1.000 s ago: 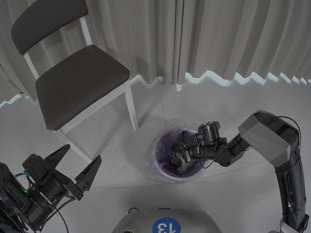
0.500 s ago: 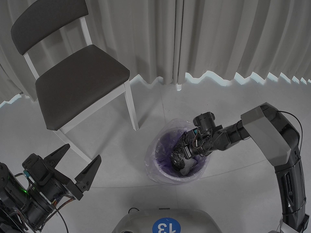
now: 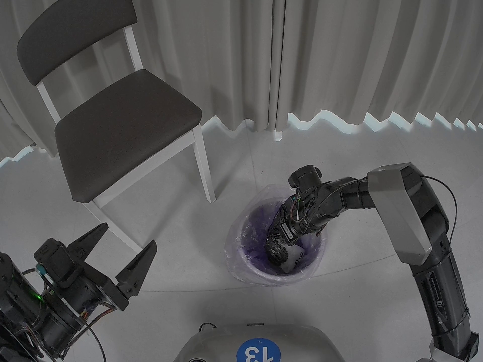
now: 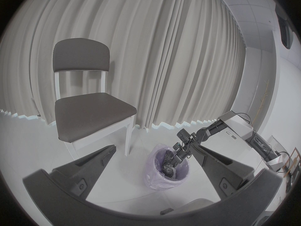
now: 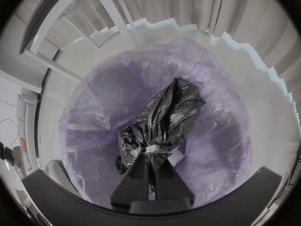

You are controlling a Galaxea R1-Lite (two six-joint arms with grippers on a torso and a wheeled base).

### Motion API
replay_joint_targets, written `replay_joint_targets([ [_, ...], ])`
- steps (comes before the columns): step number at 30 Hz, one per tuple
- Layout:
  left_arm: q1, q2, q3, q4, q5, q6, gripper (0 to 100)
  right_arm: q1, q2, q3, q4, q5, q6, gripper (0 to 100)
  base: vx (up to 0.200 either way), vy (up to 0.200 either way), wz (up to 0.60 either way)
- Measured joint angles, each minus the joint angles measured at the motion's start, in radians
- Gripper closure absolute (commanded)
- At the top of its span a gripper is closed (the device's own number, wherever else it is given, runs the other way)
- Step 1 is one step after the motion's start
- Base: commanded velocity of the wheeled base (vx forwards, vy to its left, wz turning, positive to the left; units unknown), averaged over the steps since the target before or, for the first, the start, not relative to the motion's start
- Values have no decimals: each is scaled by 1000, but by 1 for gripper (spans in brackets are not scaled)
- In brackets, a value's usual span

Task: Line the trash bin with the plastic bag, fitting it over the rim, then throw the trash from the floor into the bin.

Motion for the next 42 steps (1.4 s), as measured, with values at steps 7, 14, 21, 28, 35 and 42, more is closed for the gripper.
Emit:
replay_joint_targets([
  [7,-1,-1,0,0,0,0,0,1,24,-4,-3,-1,-1,100,0,0,0],
  [14,-1,-5,0,0,0,0,0,1,29,-5,-1,-1,-20,0,0,0,0],
  [21,-1,-6,0,0,0,0,0,2,26,-5,-4,-2,-13,0,0,0,0],
  [28,-1,-6,0,0,0,4,0,3,6,-5,1,-2,-11,0,0,0,0],
  [35,0,-7,0,0,0,4,0,3,-37,4,-2,-5,-11,0,0,0,0],
  [42,0,-1,0,4,0,0,0,-3,-139,87,-17,-17,10,0,0,0,0],
])
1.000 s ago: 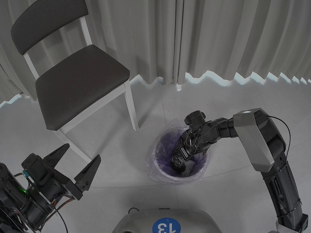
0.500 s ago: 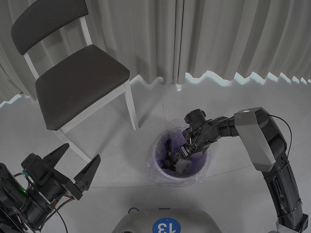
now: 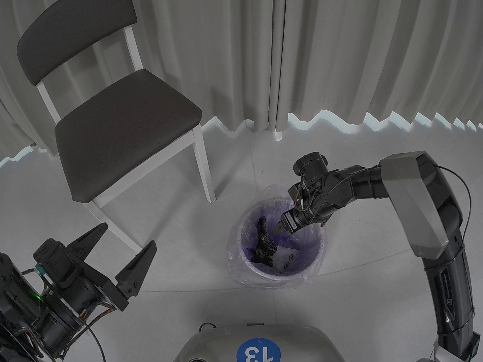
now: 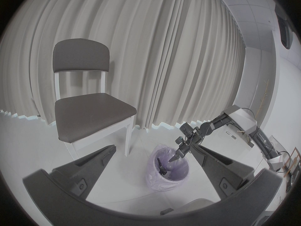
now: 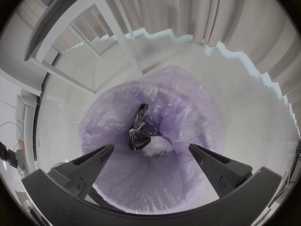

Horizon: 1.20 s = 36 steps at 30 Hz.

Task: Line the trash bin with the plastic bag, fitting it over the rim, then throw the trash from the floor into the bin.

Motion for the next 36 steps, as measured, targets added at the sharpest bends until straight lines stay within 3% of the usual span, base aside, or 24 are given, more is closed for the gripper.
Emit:
replay_joint_targets([
  [8,6,74,0,-12,4,-30,0,-21,-203,214,-108,-5,67,0,0,0,0],
  [15,0,126,0,-38,1,-45,0,-48,-377,436,-312,-22,99,0,0,0,0],
  [21,-12,210,-59,-11,-22,-37,0,-58,-523,639,-531,-53,180,0,0,0,0],
  [25,15,259,-125,67,-76,-23,0,-55,-591,746,-672,-70,216,0,0,0,0],
  [32,93,310,-292,360,-193,-9,0,-40,-710,960,-910,-104,263,0,0,0,0],
  [36,129,336,-375,422,-230,3,0,-27,-776,1079,-1010,-136,275,0,0,0,0],
])
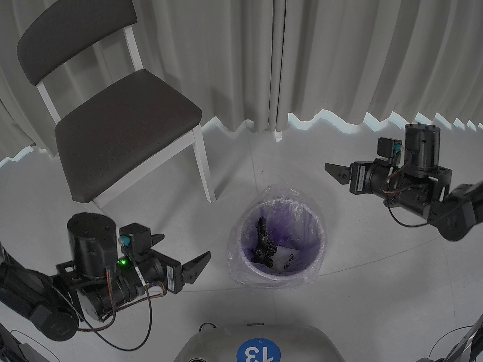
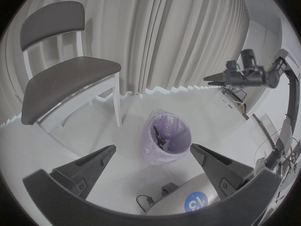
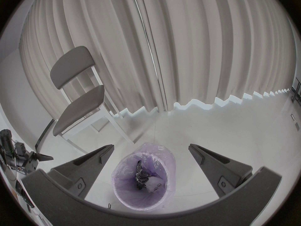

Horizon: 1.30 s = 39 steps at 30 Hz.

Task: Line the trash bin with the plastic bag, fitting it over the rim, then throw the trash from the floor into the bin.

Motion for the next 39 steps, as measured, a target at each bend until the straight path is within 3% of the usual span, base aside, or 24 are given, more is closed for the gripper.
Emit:
replay_joint_targets([
  [8,61,68,-74,-2,-26,89,0,39,-98,159,-92,-66,-12,0,0,0,0],
  [20,124,111,-73,-83,-36,125,0,53,-190,213,-112,-183,-52,0,0,0,0],
  [24,150,109,-62,-173,-31,129,0,46,-221,210,-149,-231,-80,0,0,0,0],
  [31,250,32,-20,-325,-22,197,0,-5,-327,215,-181,-279,-165,0,0,0,0],
  [39,346,-133,24,-356,-29,214,0,-86,-488,252,-179,-285,-240,0,0,0,0],
])
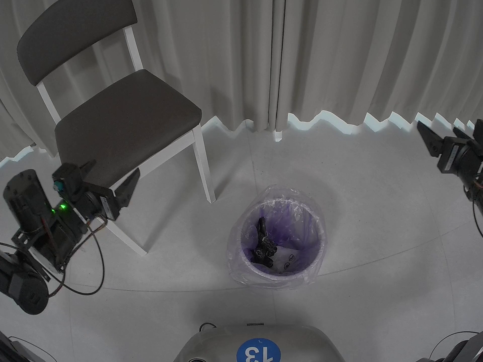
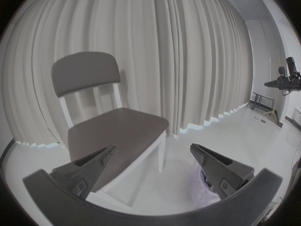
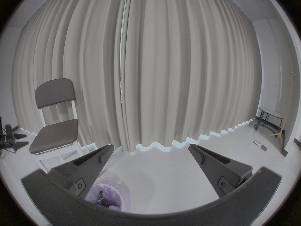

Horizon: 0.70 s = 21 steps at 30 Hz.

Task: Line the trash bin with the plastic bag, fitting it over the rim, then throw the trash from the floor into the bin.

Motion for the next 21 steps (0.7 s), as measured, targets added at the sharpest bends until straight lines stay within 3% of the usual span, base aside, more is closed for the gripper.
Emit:
replay_joint_targets([
  [9,65,-123,-62,114,-3,17,0,-81,-90,-71,85,45,-77,0,0,0,0],
  [21,97,-375,-308,748,8,20,0,-111,-121,-339,385,59,-96,0,0,0,0],
])
